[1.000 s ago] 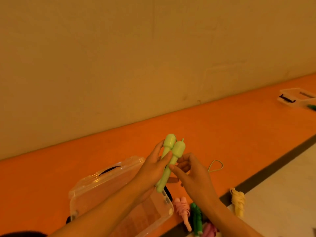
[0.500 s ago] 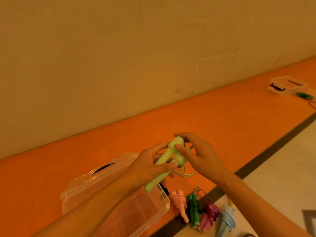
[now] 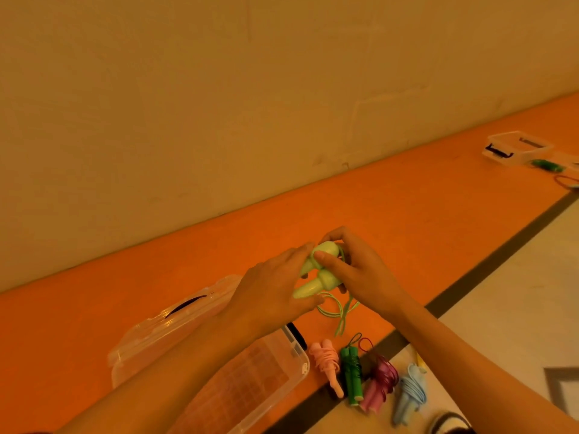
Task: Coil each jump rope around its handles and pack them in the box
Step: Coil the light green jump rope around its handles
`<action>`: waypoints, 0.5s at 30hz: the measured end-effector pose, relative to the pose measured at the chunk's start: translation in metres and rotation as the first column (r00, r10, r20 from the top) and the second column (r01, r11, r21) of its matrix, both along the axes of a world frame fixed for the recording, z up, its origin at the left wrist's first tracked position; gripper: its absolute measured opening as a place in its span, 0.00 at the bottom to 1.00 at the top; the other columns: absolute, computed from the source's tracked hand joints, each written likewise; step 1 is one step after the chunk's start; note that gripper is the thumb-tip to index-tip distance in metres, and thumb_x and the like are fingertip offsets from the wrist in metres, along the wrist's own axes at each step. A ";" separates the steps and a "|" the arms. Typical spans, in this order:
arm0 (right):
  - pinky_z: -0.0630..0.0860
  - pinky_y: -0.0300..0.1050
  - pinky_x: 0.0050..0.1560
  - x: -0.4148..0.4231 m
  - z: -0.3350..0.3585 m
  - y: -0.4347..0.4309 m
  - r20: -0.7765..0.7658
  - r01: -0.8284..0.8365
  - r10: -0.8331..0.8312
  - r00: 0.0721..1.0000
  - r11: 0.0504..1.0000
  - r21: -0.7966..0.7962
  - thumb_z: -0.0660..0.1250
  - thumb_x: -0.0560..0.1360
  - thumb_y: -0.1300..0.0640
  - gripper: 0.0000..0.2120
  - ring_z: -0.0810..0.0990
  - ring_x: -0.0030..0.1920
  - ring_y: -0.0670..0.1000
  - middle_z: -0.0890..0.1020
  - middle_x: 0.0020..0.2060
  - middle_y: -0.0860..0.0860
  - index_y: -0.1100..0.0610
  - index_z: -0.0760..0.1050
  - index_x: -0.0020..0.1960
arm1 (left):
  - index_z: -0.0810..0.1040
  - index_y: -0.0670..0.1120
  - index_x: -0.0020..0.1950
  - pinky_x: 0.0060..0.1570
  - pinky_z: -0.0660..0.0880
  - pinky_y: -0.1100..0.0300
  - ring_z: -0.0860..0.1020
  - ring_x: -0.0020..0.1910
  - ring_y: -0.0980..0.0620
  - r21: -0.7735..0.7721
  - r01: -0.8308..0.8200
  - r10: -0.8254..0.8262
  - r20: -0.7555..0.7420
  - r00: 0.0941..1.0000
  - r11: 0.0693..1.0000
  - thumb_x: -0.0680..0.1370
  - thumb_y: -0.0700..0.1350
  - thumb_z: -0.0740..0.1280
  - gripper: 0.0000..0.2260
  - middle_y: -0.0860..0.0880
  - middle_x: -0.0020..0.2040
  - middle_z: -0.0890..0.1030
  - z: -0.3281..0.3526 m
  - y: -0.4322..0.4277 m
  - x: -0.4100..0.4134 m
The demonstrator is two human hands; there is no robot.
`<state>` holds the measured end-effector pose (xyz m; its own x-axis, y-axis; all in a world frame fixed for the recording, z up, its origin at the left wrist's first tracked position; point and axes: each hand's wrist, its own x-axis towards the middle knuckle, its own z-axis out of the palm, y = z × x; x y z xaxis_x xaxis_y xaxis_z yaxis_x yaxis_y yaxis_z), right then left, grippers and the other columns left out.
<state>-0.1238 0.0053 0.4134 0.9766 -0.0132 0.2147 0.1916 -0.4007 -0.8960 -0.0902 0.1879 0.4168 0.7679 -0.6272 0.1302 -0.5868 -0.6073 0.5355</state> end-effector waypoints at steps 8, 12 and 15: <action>0.62 0.37 0.28 0.060 0.048 -0.068 -0.133 -0.096 0.056 0.990 0.943 -0.319 0.63 0.81 0.51 0.14 0.67 0.28 0.44 0.71 0.28 0.50 0.53 0.82 0.42 | 0.55 0.55 0.81 0.53 0.75 0.52 0.77 0.62 0.43 0.114 -0.096 0.093 0.030 0.995 0.989 0.77 0.52 0.70 0.37 0.47 0.71 0.74 0.008 0.032 0.048; 0.58 0.40 0.26 0.115 0.122 -0.108 -0.129 -0.039 -0.035 0.991 0.848 -0.529 0.67 0.78 0.48 0.20 0.62 0.24 0.42 0.66 0.22 0.44 0.53 0.76 0.30 | 0.57 0.62 0.78 0.50 0.77 0.49 0.80 0.57 0.45 0.043 -0.115 0.116 -0.033 0.993 0.993 0.74 0.56 0.68 0.34 0.49 0.63 0.79 0.014 0.052 0.061; 0.64 0.44 0.35 0.152 0.189 -0.132 -0.014 0.100 -0.141 0.990 0.765 -0.636 0.68 0.73 0.36 0.25 0.70 0.31 0.50 0.73 0.28 0.52 0.56 0.77 0.32 | 0.59 0.65 0.75 0.50 0.79 0.46 0.81 0.56 0.45 -0.092 -0.138 0.134 -0.048 0.990 0.986 0.70 0.60 0.65 0.34 0.50 0.62 0.80 0.020 0.058 0.070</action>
<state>0.0287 -0.1266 0.6027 0.9870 -0.0127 0.1603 0.0598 -0.8965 -0.4390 -0.0204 0.2464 0.4371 0.8510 -0.5033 0.1499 -0.4784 -0.6253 0.6165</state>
